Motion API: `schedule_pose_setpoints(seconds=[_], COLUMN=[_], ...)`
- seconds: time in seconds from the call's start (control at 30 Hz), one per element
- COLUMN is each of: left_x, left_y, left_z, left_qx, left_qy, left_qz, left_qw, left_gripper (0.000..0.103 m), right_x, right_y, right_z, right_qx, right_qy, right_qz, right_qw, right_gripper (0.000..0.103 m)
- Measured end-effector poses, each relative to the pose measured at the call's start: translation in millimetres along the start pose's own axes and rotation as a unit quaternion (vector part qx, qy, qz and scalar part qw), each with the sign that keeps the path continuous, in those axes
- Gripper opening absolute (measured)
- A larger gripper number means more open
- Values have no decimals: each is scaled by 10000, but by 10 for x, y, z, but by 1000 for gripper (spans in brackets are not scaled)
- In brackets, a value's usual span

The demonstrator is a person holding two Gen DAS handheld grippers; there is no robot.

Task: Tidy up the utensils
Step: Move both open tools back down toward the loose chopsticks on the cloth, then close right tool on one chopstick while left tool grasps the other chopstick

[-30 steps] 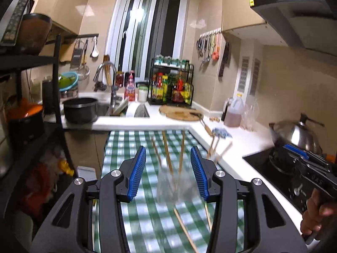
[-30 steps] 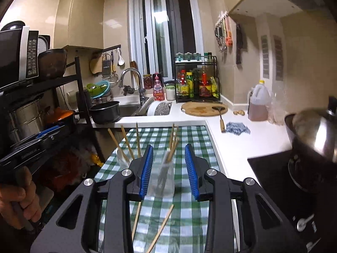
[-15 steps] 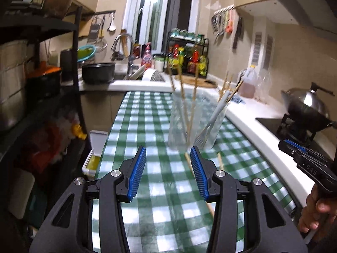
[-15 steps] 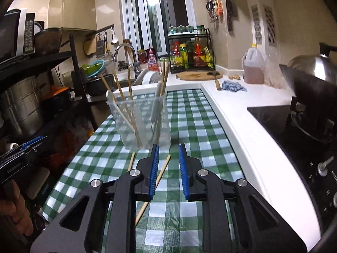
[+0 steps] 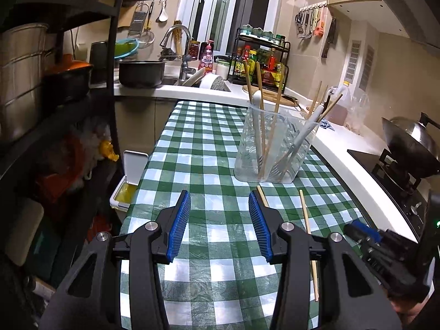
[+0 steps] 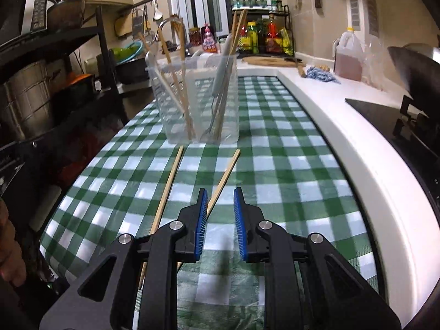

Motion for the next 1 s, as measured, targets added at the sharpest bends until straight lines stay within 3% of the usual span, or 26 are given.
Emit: schedule_pose_setpoints(seconds=[0.13,0.23,0.47,0.53,0.7,1.0], left_x=[19,32,87,116,204,446], left_y=[27,90,192,195,227,624], left_z=[48,97,200,234,307,667], left_qx=[34,127,279,279,246,437], left_qy=[-69,-119,-231,-284,-431,-918], left_qz=[34,69,121,113,111,473], left_qw=[10000,9998,9993,9991,9987,9937], left_gripper=[44,44,44,44,44,44], right_x=[186,275,372,376,363,317], right_y=[-149,-224,-237,-213,-58,226], right_z=[196,311,493,491,468,377], right_qx=[-168,-216,-357,-363,-214,77], right_qy=[-527,-815,-1169,-1183,-1200,-1119], right_qz=[-253,-380,-176,-118,107,517], right_qw=[9981,9957,9923,9922,9925,9923], right_gripper=[25,35,38,36,7,6])
Point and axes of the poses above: each gripper's, at about its wrist camera, not at the fingertips, and x roughly the way its jaws point, y to its right, z to its underside, the point moved 8 cm from there along x, roughly the way its jaws point, and after that the axes turned 3 degrees about -z, right-handed, at the moved point
